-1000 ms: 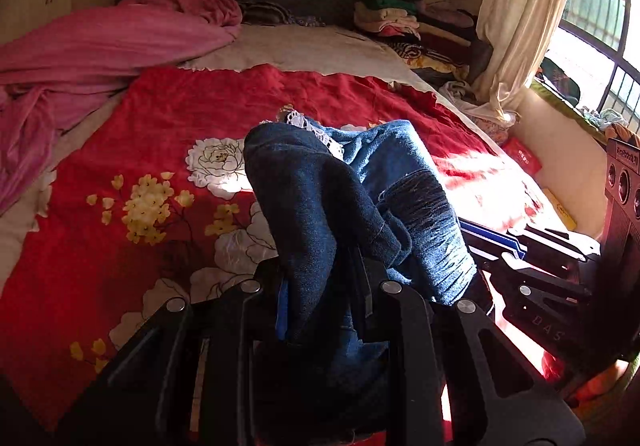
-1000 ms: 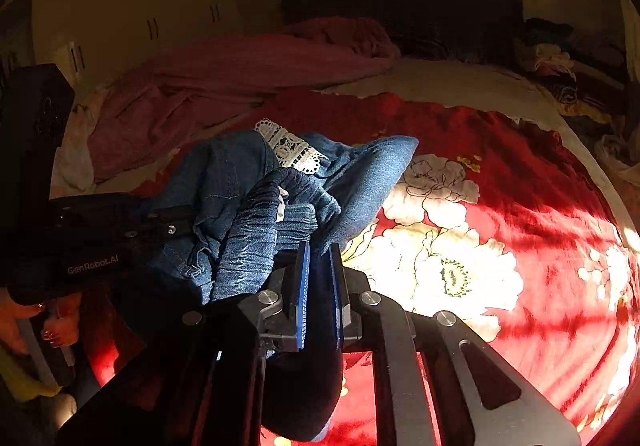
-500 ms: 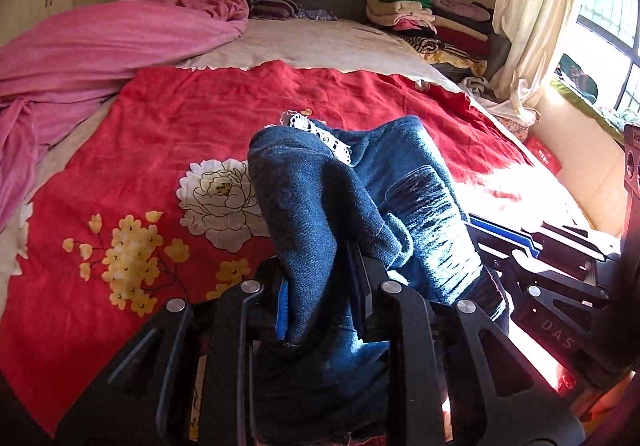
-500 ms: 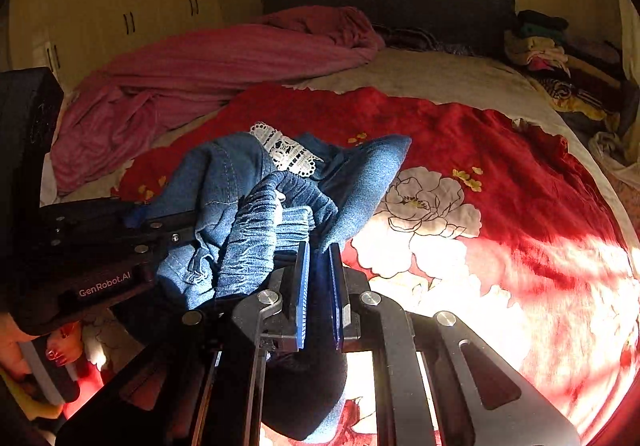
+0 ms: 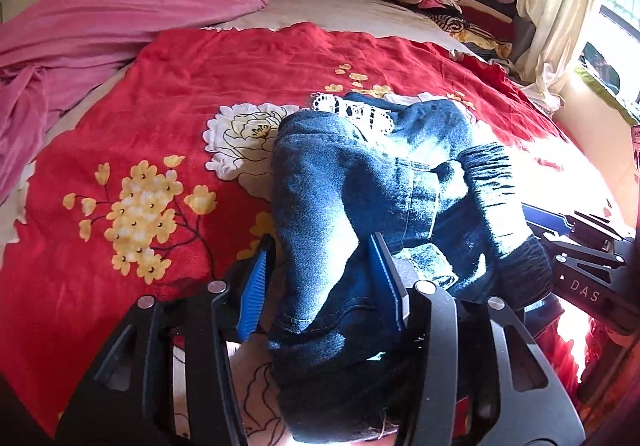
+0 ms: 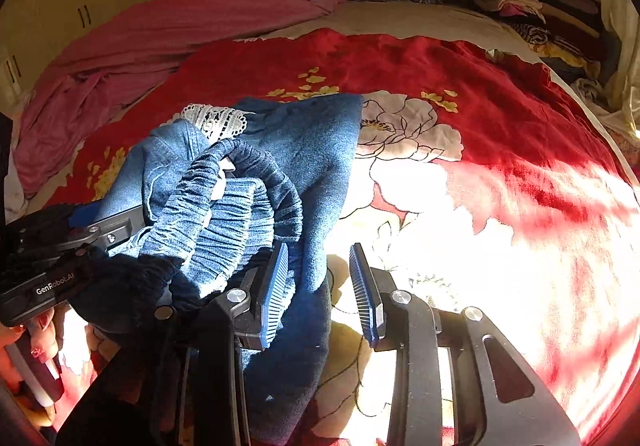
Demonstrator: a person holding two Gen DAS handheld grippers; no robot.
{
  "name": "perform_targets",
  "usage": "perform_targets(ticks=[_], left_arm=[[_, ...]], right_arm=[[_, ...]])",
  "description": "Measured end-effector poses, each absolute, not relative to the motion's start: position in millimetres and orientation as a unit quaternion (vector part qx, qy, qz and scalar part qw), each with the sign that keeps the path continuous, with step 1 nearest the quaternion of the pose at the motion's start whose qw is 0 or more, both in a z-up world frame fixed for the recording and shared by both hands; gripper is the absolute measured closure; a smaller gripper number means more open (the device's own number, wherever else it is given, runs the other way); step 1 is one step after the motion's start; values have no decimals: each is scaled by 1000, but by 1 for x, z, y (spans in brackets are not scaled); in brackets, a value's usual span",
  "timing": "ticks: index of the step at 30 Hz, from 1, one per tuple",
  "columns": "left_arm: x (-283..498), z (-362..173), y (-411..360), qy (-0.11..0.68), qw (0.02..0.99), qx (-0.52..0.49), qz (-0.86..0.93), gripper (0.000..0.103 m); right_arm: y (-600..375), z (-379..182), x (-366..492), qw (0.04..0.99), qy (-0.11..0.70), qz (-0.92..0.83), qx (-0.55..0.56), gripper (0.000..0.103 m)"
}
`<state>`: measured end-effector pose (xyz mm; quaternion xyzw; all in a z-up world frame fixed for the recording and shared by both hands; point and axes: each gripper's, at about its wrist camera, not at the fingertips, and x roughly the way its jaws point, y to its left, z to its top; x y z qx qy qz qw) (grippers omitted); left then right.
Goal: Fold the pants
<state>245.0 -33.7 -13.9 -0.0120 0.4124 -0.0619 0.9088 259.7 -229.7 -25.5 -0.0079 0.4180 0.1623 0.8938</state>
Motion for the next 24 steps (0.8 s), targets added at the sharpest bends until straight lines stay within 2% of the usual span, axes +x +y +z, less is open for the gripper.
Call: perform_targets(ticks=[3,5,8,10,12,14,18,19,20,24], left_arm=[[239,-13,-29,411,910,-14,-57,51],[235,-13,-25,411,910,-16,-52,43],[226,-11,-20,410,910,-21,-49,37],[219,-10,-18,408,911,-26,-48,35],[211,-8,-16,406,912,-27,-48,33],[202,-5,-15,404,913,-27,-48,30],[183,-1,-11,397,916,-34,-50,25],[178,1,-11,396,916,-36,-50,23],[173,2,-11,396,916,-37,-51,23],[151,5,-12,390,919,-33,-55,19]], right_arm=[[-233,-27,252,895,420,152,-11,48],[-237,-28,247,896,419,147,-10,44],[-246,-29,236,898,416,139,2,37],[-252,-28,226,902,411,134,6,37],[-256,-26,215,905,405,132,8,29],[-261,-23,204,909,396,132,12,26],[-261,-17,175,916,378,136,14,25],[-261,-16,167,917,375,138,15,22],[-261,-15,159,918,370,138,16,12],[-259,-9,135,924,356,142,11,9]])
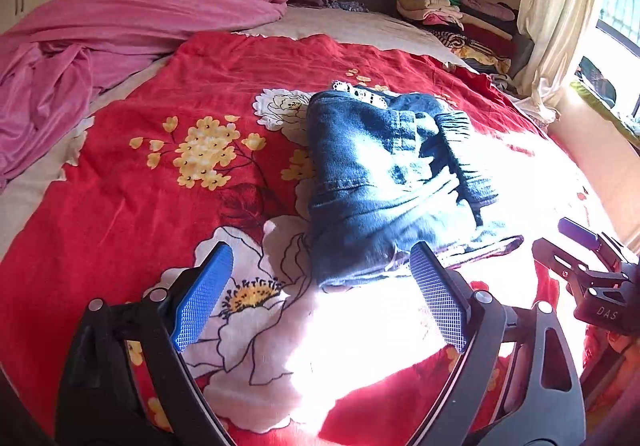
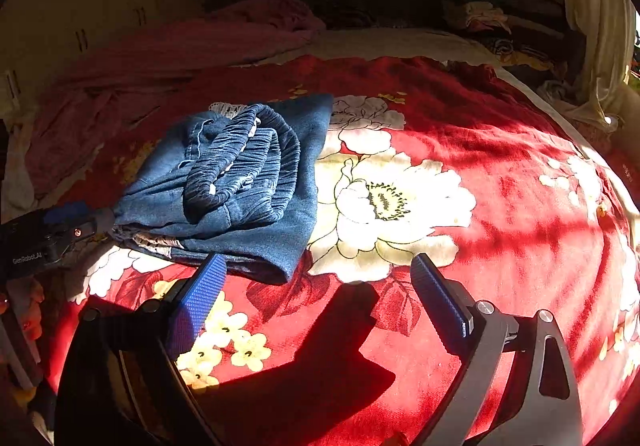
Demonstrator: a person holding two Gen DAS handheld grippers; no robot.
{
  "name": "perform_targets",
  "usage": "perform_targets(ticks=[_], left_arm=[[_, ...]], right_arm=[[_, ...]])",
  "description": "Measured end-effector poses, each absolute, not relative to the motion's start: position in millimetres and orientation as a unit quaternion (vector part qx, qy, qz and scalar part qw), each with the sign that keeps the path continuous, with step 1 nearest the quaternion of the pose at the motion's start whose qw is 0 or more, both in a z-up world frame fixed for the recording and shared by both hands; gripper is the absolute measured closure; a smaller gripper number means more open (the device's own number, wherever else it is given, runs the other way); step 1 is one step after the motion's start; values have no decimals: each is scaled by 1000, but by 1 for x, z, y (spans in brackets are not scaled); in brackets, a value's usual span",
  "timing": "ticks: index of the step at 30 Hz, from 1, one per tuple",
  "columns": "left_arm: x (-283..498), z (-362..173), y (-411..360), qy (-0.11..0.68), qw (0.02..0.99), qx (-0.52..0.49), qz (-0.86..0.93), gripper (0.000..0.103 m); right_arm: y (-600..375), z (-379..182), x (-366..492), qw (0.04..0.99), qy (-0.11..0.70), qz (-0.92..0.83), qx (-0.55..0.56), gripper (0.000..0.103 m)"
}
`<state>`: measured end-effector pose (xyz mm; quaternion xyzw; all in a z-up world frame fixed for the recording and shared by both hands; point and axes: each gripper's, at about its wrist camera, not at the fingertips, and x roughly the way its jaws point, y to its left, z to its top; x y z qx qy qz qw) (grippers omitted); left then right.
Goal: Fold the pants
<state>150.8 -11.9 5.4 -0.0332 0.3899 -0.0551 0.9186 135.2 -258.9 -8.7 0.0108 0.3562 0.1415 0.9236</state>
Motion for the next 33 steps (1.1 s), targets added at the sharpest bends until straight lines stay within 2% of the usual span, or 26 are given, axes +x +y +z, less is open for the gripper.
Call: perform_targets(ticks=[7,33], left_arm=[[109,9,-21,377,924,-22,-64,10],[22,35,-37,326,942,-27,-69,10]], right_arm=[[-269,6,98,929,340,143,20,5],[-280,49,9,953,266,145,19,5]])
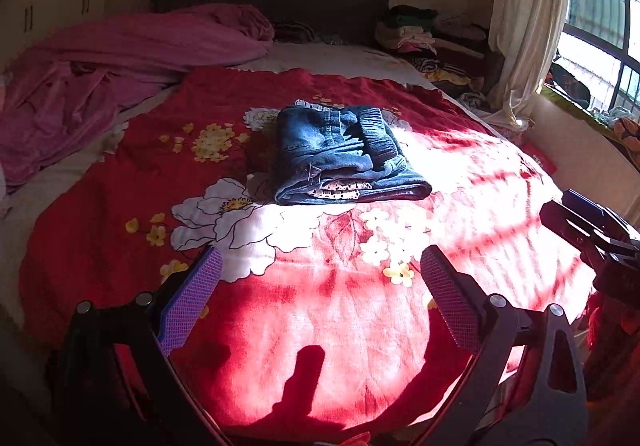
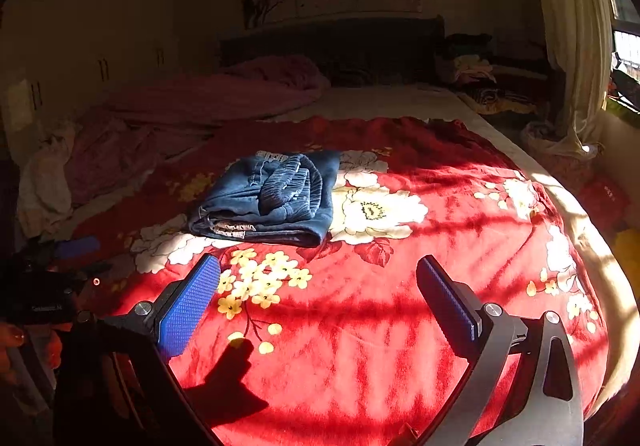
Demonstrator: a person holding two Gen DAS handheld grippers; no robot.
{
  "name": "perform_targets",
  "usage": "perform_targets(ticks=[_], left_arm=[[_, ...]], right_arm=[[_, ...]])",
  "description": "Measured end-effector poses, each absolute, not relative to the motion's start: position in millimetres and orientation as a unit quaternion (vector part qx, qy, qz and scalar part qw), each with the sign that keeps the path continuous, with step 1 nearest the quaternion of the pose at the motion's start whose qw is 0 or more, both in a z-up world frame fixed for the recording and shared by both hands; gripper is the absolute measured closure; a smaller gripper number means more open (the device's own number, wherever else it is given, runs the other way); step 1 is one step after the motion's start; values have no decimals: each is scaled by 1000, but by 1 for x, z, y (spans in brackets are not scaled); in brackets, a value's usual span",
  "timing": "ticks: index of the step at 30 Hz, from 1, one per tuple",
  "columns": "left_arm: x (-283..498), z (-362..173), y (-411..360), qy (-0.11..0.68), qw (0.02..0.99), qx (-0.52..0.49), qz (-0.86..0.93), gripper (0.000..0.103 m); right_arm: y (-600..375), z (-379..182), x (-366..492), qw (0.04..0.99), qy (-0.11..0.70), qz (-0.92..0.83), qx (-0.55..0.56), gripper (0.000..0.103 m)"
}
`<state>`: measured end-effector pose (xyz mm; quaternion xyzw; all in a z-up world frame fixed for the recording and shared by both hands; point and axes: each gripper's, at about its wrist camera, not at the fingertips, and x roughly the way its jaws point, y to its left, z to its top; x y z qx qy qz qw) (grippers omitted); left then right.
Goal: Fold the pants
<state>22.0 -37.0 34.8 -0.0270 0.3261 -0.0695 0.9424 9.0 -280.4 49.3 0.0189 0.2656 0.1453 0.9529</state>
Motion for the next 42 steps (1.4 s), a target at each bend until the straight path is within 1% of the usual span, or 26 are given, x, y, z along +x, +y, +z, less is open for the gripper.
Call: perform_targets(ticks=[8,23,42], left_arm=[[21,26,-34,338,938,-33,-66,10],[23,17,-30,350,934,-38,-60,10],[26,12,-30,360,931,-39,-55,10]], right_arm=[[-269,38,0,951,276,136,5,5],[-261,20,12,940,313,139,3,5],[-265,14,14,938,317,138,3,5]])
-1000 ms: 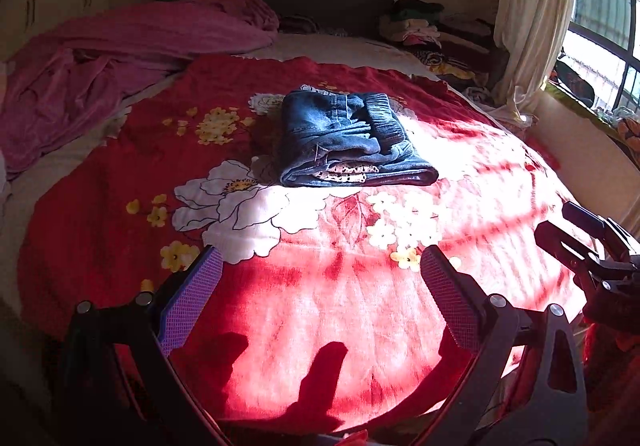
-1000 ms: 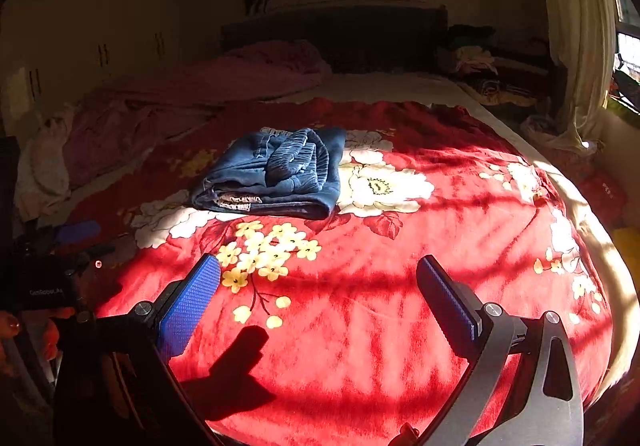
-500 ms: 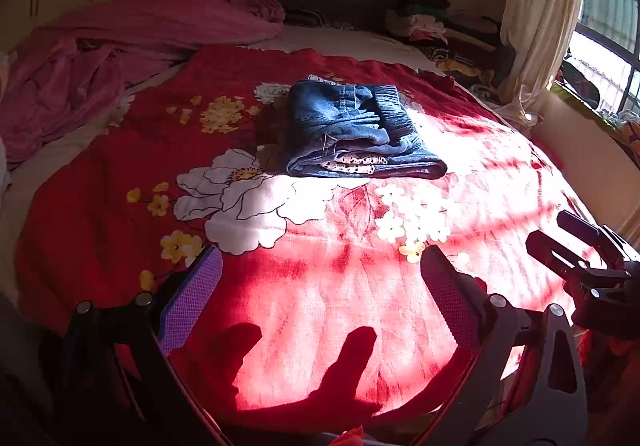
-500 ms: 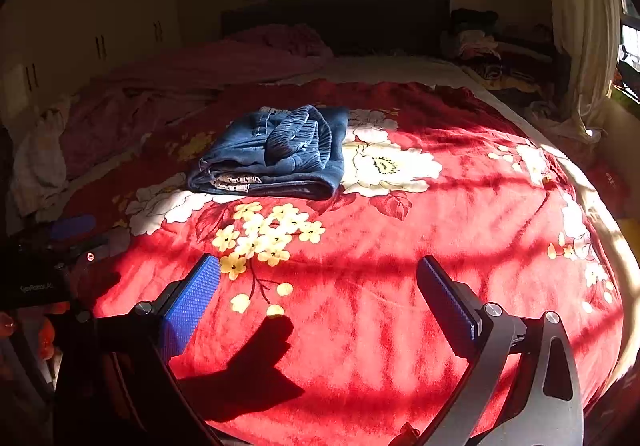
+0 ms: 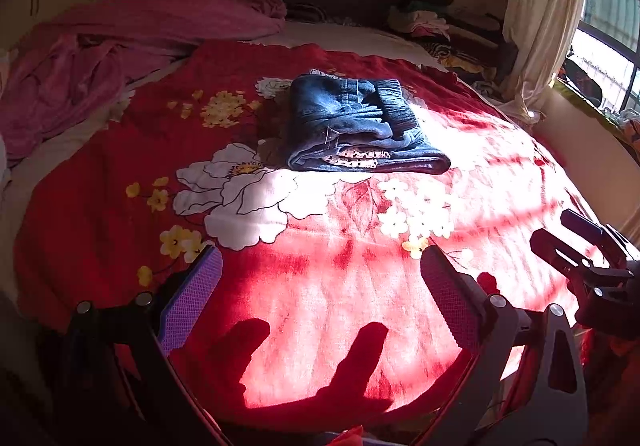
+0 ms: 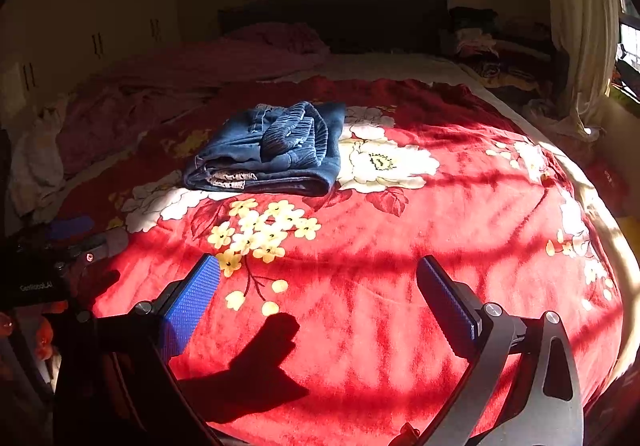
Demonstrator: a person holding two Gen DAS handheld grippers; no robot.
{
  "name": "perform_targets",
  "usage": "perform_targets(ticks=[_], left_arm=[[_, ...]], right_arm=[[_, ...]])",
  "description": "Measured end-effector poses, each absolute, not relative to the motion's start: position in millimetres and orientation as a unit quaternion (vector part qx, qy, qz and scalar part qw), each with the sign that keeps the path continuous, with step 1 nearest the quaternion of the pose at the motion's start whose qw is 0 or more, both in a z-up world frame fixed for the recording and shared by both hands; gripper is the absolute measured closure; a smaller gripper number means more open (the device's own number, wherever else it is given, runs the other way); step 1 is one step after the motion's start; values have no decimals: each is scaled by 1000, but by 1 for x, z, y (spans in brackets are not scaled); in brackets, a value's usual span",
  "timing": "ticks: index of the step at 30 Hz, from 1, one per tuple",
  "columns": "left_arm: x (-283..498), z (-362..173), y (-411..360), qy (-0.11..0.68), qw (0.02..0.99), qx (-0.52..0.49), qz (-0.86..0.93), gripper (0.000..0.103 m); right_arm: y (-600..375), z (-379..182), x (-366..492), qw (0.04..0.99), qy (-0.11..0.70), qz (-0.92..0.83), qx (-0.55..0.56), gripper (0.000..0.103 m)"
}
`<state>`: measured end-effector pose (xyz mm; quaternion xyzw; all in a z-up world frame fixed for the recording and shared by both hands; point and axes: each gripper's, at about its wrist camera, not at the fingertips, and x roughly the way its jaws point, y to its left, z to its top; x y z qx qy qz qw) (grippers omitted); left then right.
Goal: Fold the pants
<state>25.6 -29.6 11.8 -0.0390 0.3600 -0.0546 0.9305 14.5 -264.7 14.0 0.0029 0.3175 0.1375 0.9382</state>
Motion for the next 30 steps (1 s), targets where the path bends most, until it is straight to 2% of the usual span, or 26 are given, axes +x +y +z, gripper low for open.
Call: perform_targets(ticks=[30], left_arm=[[25,15,-28,359,931,-38,-50,10]], right_arm=[[-264,16,13,938,317,137,2,5]])
